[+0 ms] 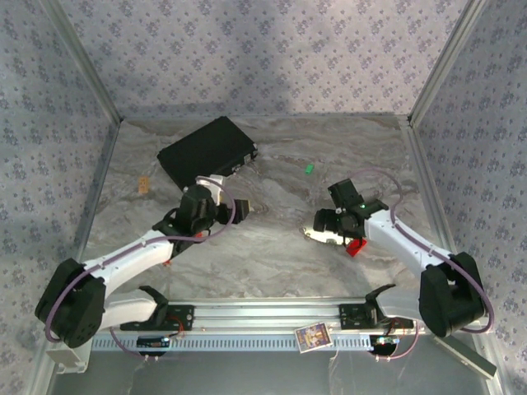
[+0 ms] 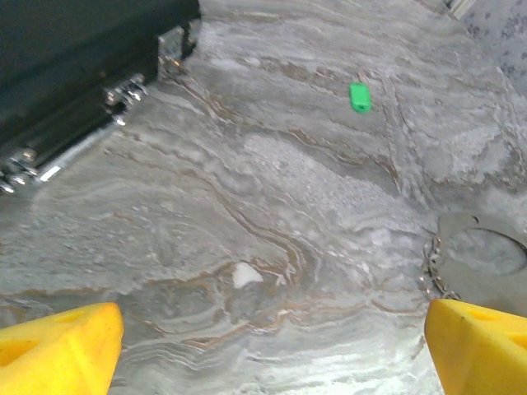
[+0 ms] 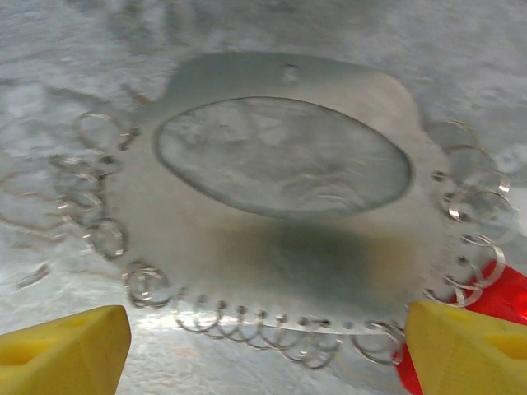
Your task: Put the keys on the keyring
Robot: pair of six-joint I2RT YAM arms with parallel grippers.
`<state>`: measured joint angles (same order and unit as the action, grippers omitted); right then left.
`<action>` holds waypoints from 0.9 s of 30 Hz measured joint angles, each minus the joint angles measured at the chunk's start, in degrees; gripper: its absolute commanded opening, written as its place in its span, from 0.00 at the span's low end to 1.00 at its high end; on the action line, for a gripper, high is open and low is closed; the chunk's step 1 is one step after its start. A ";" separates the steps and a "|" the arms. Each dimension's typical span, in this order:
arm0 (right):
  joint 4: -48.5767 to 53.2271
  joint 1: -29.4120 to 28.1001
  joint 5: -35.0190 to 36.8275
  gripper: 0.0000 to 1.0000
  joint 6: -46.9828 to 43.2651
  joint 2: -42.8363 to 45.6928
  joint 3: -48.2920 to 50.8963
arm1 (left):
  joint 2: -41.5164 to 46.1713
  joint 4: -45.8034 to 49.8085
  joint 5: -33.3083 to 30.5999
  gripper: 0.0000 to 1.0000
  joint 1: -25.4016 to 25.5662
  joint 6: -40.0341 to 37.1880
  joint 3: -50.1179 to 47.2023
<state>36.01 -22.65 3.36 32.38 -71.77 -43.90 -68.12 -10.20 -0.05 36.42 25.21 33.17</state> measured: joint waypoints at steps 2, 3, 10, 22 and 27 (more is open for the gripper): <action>0.48 2.91 0.42 0.90 0.28 0.00 0.07 | -1.11 0.00 -0.33 0.94 0.96 0.83 0.00; 0.39 5.01 0.39 0.89 0.33 0.00 0.17 | -1.60 0.00 -0.52 0.94 1.36 1.05 0.00; -1.16 13.81 -1.38 0.87 -0.48 -2.01 1.42 | -2.56 -0.04 -1.57 0.95 2.01 1.90 0.07; -6.95 15.72 -5.29 0.79 -5.46 -11.26 1.75 | -2.10 -0.02 -2.60 0.96 2.01 1.88 0.09; -6.12 15.76 -5.62 0.75 -7.23 -12.79 0.72 | -0.61 -0.02 -3.56 0.96 2.01 1.90 0.09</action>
<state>29.89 -6.90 -2.26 25.15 -84.55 -43.18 -68.73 -10.22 -3.62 38.44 27.11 33.26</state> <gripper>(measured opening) 0.759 0.955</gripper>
